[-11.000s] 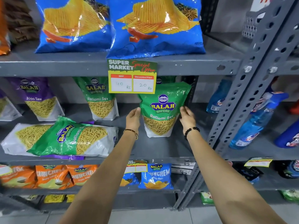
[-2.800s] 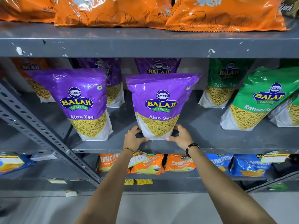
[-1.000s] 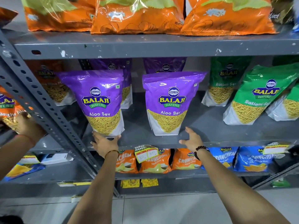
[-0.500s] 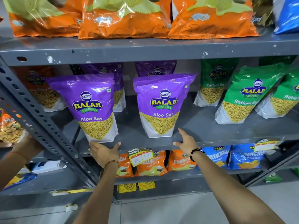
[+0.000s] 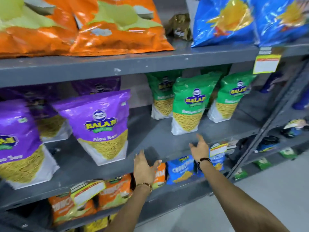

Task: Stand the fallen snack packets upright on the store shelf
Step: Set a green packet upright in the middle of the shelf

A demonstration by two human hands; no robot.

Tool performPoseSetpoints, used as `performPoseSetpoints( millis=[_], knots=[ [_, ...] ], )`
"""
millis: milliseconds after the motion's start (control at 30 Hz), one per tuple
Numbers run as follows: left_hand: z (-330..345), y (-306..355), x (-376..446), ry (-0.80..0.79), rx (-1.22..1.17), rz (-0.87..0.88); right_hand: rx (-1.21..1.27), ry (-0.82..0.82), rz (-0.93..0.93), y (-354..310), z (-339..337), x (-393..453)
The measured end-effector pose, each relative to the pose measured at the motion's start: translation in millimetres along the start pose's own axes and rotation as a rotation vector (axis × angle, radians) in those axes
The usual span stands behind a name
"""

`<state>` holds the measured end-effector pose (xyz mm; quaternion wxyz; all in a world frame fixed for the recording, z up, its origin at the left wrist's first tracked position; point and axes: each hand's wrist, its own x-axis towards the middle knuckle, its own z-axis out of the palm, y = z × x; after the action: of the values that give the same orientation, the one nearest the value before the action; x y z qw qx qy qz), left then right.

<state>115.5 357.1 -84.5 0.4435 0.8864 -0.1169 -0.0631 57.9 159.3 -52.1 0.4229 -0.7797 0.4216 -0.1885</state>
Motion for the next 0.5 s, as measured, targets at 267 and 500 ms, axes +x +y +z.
performPoseSetpoints(
  millis=[267, 500],
  knots=[
    [78.8, 83.6, 70.9, -0.105, -0.102, -0.101, 0.175, -0.315, -0.016, 16.4, -47.9, 116.9],
    [98.3, 98.7, 100.0, -0.157, -0.223, -0.177, 0.219, -0.635, -0.061, 15.5, -41.8, 154.5]
  ],
)
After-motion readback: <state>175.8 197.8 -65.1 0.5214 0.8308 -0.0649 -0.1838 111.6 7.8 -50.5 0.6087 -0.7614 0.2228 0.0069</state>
